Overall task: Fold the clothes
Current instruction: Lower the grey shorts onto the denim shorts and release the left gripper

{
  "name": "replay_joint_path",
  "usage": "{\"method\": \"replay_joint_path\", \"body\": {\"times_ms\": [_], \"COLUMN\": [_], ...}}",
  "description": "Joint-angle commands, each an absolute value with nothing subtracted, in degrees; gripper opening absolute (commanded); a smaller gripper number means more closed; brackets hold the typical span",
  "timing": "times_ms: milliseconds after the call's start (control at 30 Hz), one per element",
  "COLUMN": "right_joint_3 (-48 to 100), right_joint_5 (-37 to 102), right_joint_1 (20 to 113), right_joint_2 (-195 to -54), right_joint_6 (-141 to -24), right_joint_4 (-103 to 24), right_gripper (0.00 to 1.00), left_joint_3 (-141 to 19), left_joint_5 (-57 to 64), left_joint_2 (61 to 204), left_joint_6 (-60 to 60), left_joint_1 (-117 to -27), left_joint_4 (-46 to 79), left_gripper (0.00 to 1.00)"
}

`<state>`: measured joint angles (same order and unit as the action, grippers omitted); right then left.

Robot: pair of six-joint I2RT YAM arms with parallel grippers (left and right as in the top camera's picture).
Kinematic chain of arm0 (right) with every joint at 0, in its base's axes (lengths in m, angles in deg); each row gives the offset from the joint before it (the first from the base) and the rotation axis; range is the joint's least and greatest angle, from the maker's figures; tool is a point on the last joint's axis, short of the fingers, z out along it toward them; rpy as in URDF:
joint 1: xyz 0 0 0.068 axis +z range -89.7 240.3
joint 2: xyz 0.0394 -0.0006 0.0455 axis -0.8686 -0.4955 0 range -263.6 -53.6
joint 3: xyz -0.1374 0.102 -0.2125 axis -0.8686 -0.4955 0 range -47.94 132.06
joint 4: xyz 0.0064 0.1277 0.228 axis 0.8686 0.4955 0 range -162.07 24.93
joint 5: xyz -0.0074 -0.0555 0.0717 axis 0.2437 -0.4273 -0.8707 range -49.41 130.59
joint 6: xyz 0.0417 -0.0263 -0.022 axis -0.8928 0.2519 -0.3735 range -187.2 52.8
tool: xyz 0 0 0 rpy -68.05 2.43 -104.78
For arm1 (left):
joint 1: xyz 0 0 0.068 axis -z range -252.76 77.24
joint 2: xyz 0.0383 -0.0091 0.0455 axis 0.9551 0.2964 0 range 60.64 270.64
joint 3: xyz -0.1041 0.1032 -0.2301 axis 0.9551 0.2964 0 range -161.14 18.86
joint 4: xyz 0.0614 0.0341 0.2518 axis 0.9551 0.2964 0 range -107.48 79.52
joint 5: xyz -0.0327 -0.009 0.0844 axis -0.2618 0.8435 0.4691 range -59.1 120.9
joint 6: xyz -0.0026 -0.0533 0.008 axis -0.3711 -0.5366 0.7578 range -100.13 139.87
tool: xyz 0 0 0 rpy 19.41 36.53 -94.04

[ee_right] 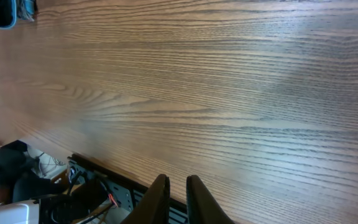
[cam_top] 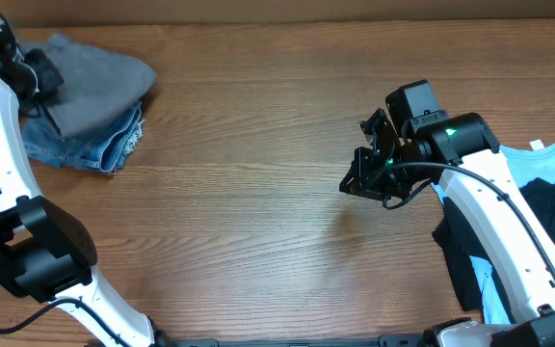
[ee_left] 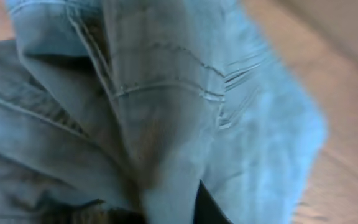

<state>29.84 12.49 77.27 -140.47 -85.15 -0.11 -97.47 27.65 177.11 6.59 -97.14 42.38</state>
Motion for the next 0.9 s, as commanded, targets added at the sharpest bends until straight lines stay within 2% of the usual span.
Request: {"method": "replay_joint_path", "body": {"times_ms": [0,67,133,200,233,300,400,433,467,500,567,867], "right_joint_3": [30.45,30.45,30.45,30.45,30.45,30.45,30.45,30.45,30.45,30.45,30.45,30.45], "right_joint_5": [12.67,12.67,12.67,12.67,12.67,12.69,12.67,12.69,12.67,12.67,12.67,12.60], "right_joint_1": [77.31,77.34,77.34,77.34,77.34,77.31,77.31,77.34,77.34,77.34,77.34,77.34], "right_joint_2": [-140.29,-140.29,-140.29,-140.29,-140.29,-140.29,-140.29,-140.29,-140.29,-140.29,-140.29,-140.29], "right_joint_6": [-83.77,-83.51,-83.42,-83.38,-83.21,-83.18,-82.66,-82.11,-82.09,-82.11,-82.11,-82.18], "right_joint_4": [-0.20,-0.11,-0.15,-0.18,-0.18,-0.28,-0.48,-0.46,-0.44,-0.46,-0.52,0.22], "right_gripper": [0.14,0.14,0.14,0.14,0.14,0.14,0.14,0.14,0.14,0.14,0.14,0.14], "left_joint_3": [-98.30,-98.30,-98.30,-98.37,-98.41,-98.63,-99.00,-99.00,-99.00,-99.00,-98.78,-93.74], "left_joint_5": [35.45,37.51,38.43,38.34,38.27,37.16,31.98,28.02,25.33,22.78,21.05,33.99], "left_joint_2": [176.39,176.37,176.08,175.43,174.95,173.66,170.97,169.50,168.85,168.59,169.00,181.46], "left_joint_6": [6.35,6.37,6.37,6.37,6.37,6.42,6.62,6.62,6.79,7.77,9.22,3.95], "left_joint_1": [-97.62,-97.67,-97.93,-98.58,-98.87,-99.52,-100.27,-100.40,-100.38,-100.22,-99.50,-98.43], "left_joint_4": [44.93,46.42,48.10,50.05,51.05,52.95,54.29,53.70,52.89,51.80,49.87,47.14], "left_gripper": [0.23,0.30,0.56,0.86,0.93,1.00,1.00,0.93,0.75,0.45,0.05,0.04]}}
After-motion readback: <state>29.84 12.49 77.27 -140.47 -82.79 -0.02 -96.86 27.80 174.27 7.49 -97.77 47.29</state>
